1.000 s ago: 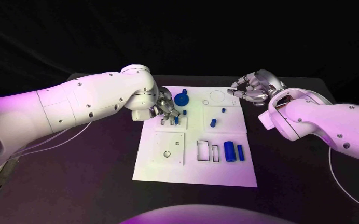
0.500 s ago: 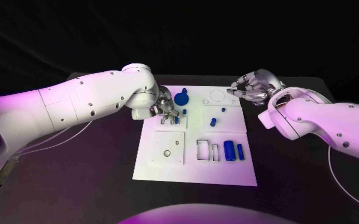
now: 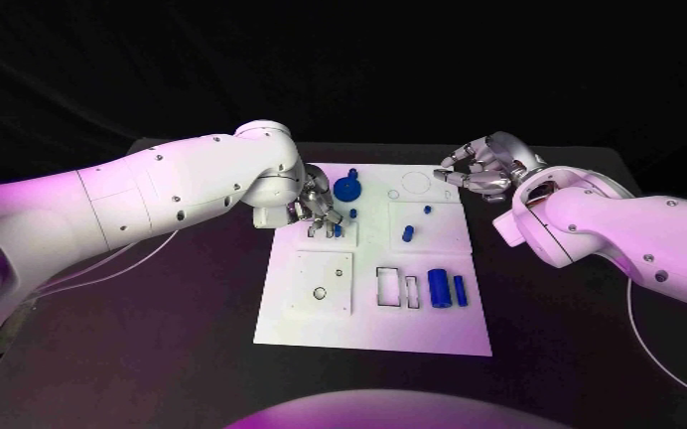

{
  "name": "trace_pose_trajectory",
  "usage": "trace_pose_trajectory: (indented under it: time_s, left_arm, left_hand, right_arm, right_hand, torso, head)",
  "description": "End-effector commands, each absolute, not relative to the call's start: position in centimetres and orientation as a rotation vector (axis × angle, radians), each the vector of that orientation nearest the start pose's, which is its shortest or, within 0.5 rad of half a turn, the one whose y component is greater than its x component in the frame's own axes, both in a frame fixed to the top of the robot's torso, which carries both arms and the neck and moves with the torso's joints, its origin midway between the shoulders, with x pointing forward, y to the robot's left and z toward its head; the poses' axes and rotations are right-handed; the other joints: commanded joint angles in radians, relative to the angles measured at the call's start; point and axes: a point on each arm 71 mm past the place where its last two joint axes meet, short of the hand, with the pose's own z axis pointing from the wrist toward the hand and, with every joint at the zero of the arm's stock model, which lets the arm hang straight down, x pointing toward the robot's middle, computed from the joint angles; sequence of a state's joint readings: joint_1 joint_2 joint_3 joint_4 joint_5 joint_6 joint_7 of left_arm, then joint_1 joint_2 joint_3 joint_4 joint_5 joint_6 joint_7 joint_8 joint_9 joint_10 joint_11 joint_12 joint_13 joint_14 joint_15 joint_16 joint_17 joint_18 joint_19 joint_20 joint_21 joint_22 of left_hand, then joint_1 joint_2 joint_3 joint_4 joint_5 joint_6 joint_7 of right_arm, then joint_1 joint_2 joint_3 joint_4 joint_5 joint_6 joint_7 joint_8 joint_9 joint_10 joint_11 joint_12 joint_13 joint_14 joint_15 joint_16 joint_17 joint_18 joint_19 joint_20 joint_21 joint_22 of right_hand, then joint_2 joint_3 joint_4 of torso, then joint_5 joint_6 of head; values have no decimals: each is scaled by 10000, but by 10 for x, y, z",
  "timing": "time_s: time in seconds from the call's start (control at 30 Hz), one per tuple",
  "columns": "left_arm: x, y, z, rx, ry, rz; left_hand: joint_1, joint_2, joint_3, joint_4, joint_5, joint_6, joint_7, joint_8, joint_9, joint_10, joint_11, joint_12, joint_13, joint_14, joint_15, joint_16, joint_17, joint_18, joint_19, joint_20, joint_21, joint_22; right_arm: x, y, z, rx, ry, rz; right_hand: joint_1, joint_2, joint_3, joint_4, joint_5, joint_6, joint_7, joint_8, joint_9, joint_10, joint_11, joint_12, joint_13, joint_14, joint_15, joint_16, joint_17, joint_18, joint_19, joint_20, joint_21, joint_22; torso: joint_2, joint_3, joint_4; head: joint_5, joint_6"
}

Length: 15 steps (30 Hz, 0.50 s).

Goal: Assemble the parts on the task board

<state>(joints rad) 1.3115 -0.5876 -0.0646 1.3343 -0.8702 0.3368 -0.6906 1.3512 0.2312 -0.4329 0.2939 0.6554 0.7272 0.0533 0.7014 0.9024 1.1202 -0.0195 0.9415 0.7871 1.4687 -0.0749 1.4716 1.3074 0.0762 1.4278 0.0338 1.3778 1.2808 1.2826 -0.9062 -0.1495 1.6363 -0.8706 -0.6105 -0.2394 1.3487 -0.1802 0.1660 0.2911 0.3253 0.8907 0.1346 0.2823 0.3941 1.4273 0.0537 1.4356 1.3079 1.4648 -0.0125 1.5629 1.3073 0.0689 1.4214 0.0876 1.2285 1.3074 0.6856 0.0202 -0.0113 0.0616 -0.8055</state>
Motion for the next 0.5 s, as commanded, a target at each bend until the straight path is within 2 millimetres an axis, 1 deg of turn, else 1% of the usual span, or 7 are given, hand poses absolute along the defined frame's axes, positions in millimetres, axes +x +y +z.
trace_pose_trajectory:
  time_s: [0.03,0.07,0.1,0.13,0.3,0.4,0.5]
  left_arm:
    - [507,141,-203,-1321,25646,-3575]
    - [507,141,-204,-1315,25656,-3573]
    - [507,141,-204,-1312,25668,-3571]
    - [507,141,-204,-1311,25677,-3569]
    - [508,141,-205,-1285,25732,-3542]
    - [508,140,-205,-1251,25767,-3529]
    - [507,140,-205,-1227,25791,-3517]
  left_hand:
    - [207,63,53,-8,-367,-81,-23,81,8,-85,-16,84,-17,747,-60,44,1615,-103,26,-38,47,21]
    - [237,77,62,-11,-487,-86,-22,88,5,-86,-17,94,-22,748,-59,46,1620,-105,30,-38,52,35]
    - [298,128,95,-9,-815,-94,-25,101,-1,-92,-15,111,-36,750,-59,51,1631,-104,29,-39,48,43]
    - [319,136,104,-8,-927,-98,-22,106,-5,-95,-15,117,-42,751,-60,51,1633,-106,31,-38,50,52]
    - [283,110,68,1,-1068,-101,-7,114,-10,-96,-3,131,-50,753,-54,56,1643,-109,36,-35,55,69]
    - [271,106,59,3,-1087,-99,-5,116,-11,-96,0,134,-51,753,-52,55,1642,-108,35,-34,54,69]
    - [278,121,68,-3,-1100,-94,-9,121,-12,-86,-2,149,-38,754,-51,60,1648,-115,47,-33,70,96]
  right_arm:
    - [471,-224,-181,5684,16761,7217]
    - [471,-224,-181,5683,16763,7217]
    - [471,-224,-181,5682,16765,7218]
    - [471,-224,-181,5681,16767,7218]
    - [471,-223,-182,5679,16775,7220]
    - [471,-223,-182,5678,16779,7221]
    - [471,-223,-182,5677,16785,7220]
  right_hand:
    - [-75,-15,45,-4,41,-62,-37,54,11,-40,-30,-38,760,977,-67,-43,2297,126,-60,-12,-47,444]
    - [-75,-15,45,-4,41,-62,-37,54,11,-40,-30,-38,760,977,-67,-43,2297,126,-60,-12,-47,444]
    - [-75,-15,45,-4,41,-62,-37,54,11,-40,-30,-38,760,977,-67,-43,2297,126,-60,-12,-47,444]
    - [-75,-15,45,-4,41,-62,-37,54,11,-40,-30,-38,760,977,-67,-43,2297,126,-60,-12,-47,444]
    - [-75,-15,45,-4,41,-62,-37,54,11,-40,-30,-38,760,977,-67,-43,2297,126,-60,-12,-47,444]
    - [-75,-15,45,-4,41,-62,-37,54,11,-40,-30,-38,760,977,-67,-43,2297,126,-60,-12,-47,444]
    - [-75,-15,45,-4,41,-62,-37,54,11,-40,-30,-38,760,977,-67,-43,2297,126,-60,-12,-47,444]
  torso:
    - [12,3,-2]
    - [11,1,-2]
    - [9,2,-1]
    - [9,0,-1]
    - [16,2,-2]
    - [10,-1,-4]
    - [6,1,-2]
  head:
    - [-12,-8]
    - [-13,-8]
    - [-18,-17]
    - [-18,-17]
    - [-19,-56]
    - [-16,-88]
    - [-15,-90]
